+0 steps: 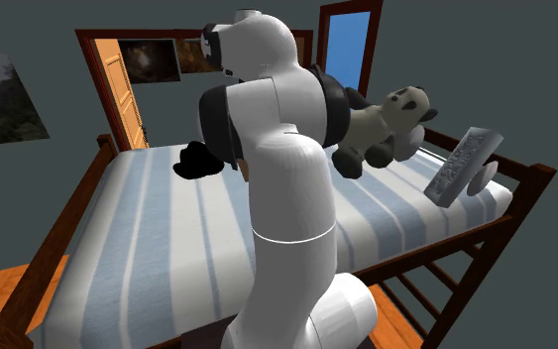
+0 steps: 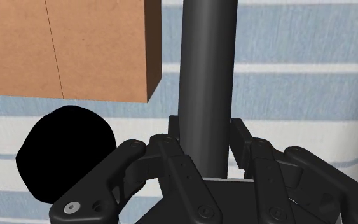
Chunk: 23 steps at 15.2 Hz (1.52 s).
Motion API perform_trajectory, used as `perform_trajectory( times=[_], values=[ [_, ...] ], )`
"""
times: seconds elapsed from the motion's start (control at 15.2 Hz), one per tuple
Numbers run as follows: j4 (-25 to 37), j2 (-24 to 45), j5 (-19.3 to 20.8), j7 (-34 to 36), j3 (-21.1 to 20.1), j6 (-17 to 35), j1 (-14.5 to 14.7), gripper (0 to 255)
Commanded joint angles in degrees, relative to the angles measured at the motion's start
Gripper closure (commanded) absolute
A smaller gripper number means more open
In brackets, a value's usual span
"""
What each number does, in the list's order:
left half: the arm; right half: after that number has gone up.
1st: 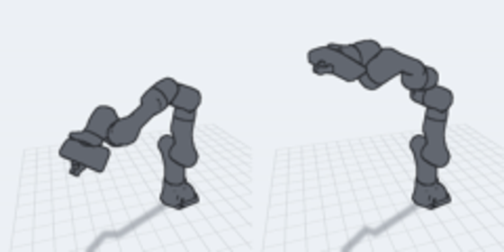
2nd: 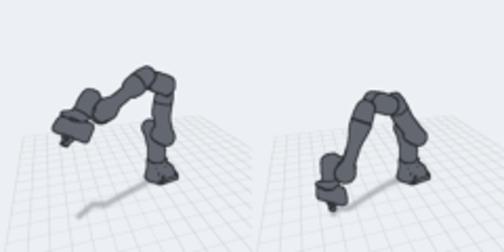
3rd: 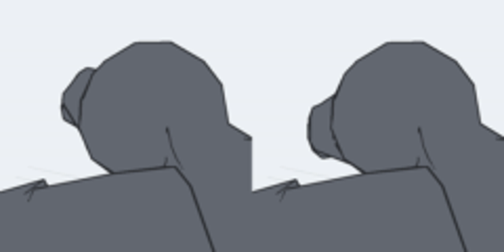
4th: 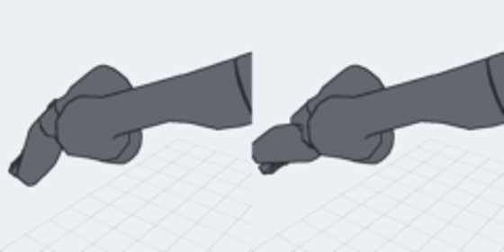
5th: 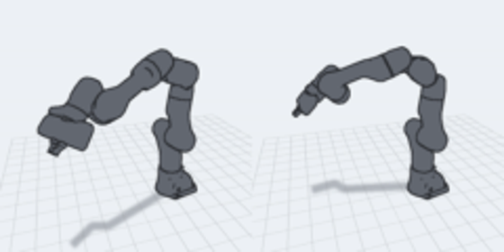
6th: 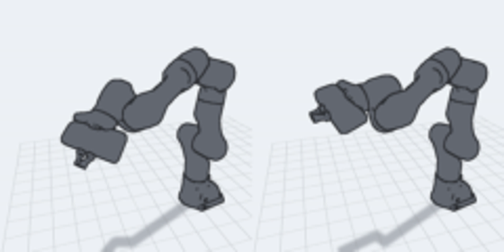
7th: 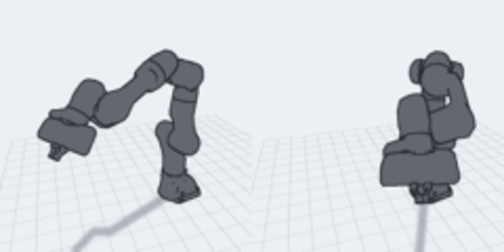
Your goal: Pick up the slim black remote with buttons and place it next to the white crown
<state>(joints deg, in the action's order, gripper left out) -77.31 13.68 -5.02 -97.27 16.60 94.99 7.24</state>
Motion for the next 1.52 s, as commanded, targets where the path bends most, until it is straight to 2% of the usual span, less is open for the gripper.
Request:
perform_trajectory(
  times=[0.0, 0.73, 0.99, 1.19, 1.32, 1.45],
  values=[
    [2.4, 0.5, -0.2, 0.0, 0.0, -1.9, -0.2, 255],
    [18.9, 5.8, -1.9, -0.3, 0.2, -13.3, -2.1, 255],
    [28.2, 9.6, -3.1, -0.3, 0.2, -18.8, -3.6, 255],
    [38.3, 14.2, -4.6, -0.1, -0.1, -24.3, -5.6, 255],
    [28.1, 8.0, -3.1, -2.4, 0.8, -20.4, -5.1, 255],
    [21.7, 3.8, -2.2, -4.4, 1.6, -18.2, -5.4, 255]
  ],
)
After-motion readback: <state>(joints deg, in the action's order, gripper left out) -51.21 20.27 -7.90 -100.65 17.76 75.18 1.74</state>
